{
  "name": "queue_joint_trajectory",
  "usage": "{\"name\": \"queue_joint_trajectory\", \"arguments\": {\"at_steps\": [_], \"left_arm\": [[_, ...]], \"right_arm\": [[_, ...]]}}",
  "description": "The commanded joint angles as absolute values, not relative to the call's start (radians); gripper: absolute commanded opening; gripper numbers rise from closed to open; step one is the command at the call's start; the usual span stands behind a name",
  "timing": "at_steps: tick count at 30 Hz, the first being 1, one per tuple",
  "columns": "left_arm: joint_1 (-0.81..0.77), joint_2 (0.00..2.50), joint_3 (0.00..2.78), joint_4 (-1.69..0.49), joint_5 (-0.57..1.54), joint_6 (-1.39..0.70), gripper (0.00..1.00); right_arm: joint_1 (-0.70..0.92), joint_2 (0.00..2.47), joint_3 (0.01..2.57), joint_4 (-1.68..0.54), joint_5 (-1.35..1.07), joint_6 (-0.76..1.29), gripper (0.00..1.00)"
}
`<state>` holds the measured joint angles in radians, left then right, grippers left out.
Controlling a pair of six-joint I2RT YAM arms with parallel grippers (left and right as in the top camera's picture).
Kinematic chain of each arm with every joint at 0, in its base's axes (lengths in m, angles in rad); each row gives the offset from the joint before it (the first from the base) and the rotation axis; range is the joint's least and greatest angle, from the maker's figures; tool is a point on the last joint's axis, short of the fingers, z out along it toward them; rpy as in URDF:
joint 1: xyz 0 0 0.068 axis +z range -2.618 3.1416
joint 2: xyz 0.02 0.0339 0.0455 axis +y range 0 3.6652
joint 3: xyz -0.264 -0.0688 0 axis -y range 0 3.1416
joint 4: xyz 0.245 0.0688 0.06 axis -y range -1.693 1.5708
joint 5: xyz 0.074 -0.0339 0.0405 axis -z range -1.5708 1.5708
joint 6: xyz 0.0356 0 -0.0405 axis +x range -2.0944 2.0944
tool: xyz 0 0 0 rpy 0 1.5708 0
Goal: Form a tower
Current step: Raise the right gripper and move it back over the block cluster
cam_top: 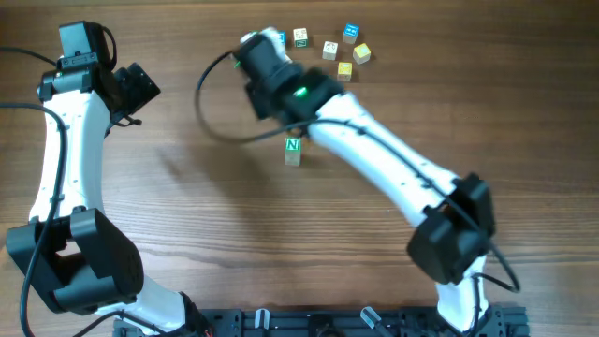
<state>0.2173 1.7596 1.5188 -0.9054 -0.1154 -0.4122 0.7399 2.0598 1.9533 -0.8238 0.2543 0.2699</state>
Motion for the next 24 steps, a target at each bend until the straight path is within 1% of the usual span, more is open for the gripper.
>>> {"name": "queue_joint_trajectory", "arguments": {"at_steps": [1,2,4,6,7,8,10,12,14,15,24], "left_arm": [[0.22,1.741,1.532,-0.904,-0.125,-0.401,1.0],[0.22,1.741,1.532,-0.904,-0.125,-0.401,1.0],[0.22,1.741,1.532,-0.904,-0.125,-0.401,1.0],[0.22,1.741,1.532,-0.904,-0.125,-0.401,1.0],[0.22,1.741,1.532,-0.904,-0.125,-0.401,1.0],[0.22,1.741,1.532,-0.904,-0.125,-0.401,1.0],[0.22,1.741,1.532,-0.904,-0.125,-0.401,1.0],[0.22,1.741,1.532,-0.904,-0.125,-0.401,1.0],[0.22,1.741,1.532,-0.904,-0.125,-0.4,1.0],[0.22,1.741,1.532,-0.904,-0.125,-0.401,1.0],[0.221,1.741,1.532,-0.904,-0.125,-0.4,1.0]], "right_arm": [[0.627,2.024,1.966,-0.874,0.045,0.416,0.13],[0.592,2.024,1.966,-0.892,0.009,0.429,0.26],[0.519,2.025,1.956,-0.928,-0.07,0.434,0.33],[0.457,2.025,1.956,-0.973,-0.095,0.449,0.44],[0.44,2.025,1.956,-0.989,-0.095,0.448,0.55],[0.424,2.025,1.956,-1.011,-0.095,0.448,0.69],[0.412,2.025,1.956,-1.034,-0.094,0.445,0.77],[0.402,2.025,1.956,-1.049,-0.075,0.444,0.9],[0.401,2.025,1.956,-1.05,-0.06,0.445,0.99],[0.401,2.025,1.956,-1.049,-0.059,0.445,1.0],[0.401,2.025,1.956,-1.007,-0.061,0.445,1.0]]}}
